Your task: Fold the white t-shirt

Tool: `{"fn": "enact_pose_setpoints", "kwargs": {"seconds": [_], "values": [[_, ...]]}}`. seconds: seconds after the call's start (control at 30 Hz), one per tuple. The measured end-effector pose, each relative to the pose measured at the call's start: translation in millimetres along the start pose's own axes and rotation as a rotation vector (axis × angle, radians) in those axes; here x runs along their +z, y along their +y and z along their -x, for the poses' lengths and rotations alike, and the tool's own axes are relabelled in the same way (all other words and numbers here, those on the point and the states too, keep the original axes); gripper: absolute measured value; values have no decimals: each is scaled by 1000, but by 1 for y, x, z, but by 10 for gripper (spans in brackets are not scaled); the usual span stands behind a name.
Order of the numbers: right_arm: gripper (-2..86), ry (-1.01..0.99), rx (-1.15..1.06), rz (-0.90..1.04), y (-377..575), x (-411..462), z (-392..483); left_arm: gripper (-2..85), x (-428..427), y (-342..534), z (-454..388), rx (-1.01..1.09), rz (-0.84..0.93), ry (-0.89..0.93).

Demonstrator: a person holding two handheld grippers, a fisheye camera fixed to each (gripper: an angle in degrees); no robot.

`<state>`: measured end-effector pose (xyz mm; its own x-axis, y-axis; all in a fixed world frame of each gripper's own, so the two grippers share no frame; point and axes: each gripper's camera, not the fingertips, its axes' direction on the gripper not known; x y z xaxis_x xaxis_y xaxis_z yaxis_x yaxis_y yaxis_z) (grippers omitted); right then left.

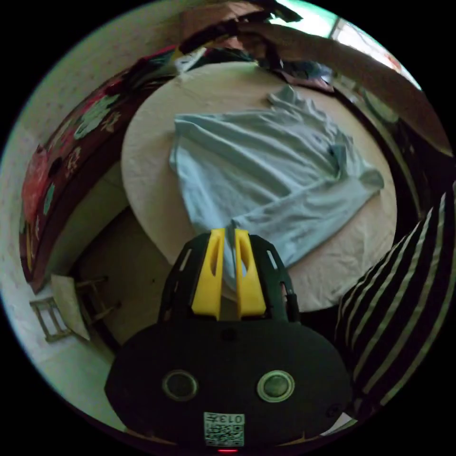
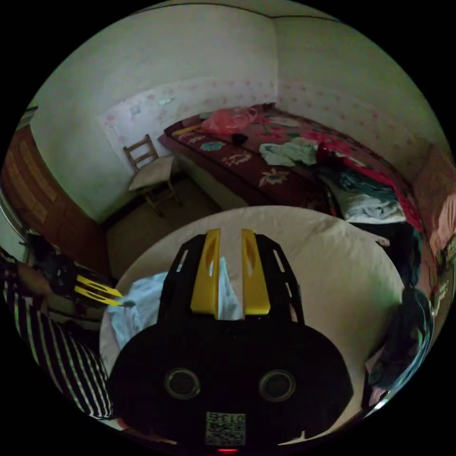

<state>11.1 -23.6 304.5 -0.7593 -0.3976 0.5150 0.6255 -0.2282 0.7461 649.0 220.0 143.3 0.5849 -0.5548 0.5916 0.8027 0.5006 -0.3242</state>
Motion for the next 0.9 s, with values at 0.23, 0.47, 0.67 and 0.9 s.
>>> {"fn": "enact_pose_setpoints", "kwargs": {"seconds": [0.23,0.47,0.67,0.9], "values": [[78,280,378,171,218,-101,-24,29,-1,11,-10,-71,72,-32],[81,311,626,339,359,-134,15,77,-20,-6,-91,206,24,-33],[84,248,689,369,413,-134,44,93,3,-18,-135,413,113,-168],[86,178,725,388,451,-128,35,54,18,-48,-131,442,189,-169]]}}
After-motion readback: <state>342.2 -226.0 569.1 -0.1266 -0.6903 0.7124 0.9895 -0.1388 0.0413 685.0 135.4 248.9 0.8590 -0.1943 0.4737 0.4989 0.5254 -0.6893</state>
